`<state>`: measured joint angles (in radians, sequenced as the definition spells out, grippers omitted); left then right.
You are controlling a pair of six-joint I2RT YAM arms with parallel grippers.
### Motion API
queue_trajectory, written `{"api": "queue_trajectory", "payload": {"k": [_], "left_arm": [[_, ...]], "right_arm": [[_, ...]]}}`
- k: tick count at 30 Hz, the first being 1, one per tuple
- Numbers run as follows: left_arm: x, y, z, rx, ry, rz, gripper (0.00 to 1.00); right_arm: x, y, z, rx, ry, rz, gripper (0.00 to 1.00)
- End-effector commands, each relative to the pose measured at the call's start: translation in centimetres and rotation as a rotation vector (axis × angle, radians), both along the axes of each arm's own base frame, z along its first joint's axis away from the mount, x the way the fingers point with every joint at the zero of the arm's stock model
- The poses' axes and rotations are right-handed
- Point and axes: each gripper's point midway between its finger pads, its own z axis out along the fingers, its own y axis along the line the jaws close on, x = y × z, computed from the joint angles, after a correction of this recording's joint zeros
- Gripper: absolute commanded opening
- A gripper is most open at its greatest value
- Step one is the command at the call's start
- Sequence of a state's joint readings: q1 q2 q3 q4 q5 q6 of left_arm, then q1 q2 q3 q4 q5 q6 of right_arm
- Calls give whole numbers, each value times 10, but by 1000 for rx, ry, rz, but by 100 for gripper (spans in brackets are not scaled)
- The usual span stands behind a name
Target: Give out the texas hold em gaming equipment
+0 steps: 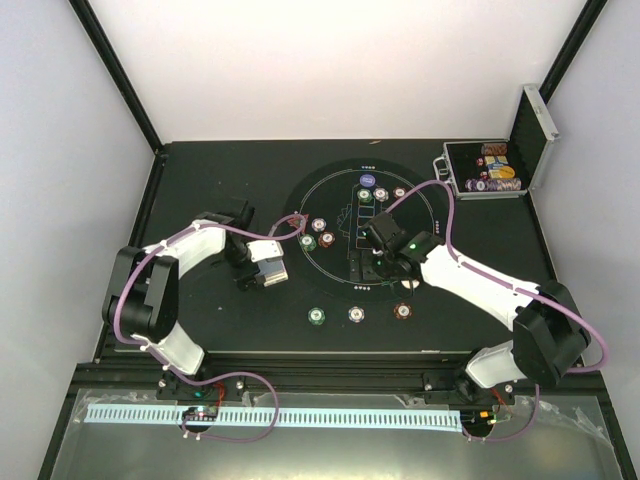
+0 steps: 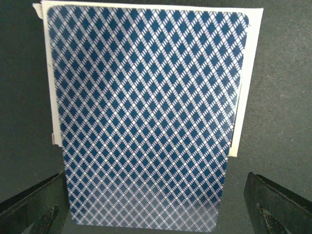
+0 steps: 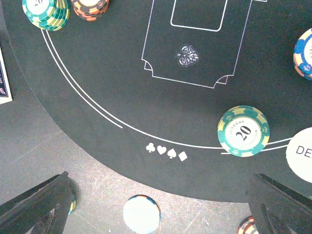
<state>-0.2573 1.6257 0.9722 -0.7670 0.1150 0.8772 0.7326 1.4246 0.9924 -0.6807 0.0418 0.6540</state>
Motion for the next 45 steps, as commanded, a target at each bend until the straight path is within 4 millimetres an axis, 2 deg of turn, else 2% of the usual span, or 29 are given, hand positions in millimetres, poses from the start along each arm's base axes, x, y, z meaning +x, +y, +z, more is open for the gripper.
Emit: {"api": "queue_trajectory", "payload": {"k": [1,40,45], "left_arm": [[8,-3,1,-3,-32,-8,99],[12,2,-27,-39,16,-16,99],[10,4,-31,-44,10,-27,96]], "right_arm": [[-3,5,8,15,-8,8,100],[-7,14,5,33,11,31,96],[-8,14,3,33,15,30,96]]}}
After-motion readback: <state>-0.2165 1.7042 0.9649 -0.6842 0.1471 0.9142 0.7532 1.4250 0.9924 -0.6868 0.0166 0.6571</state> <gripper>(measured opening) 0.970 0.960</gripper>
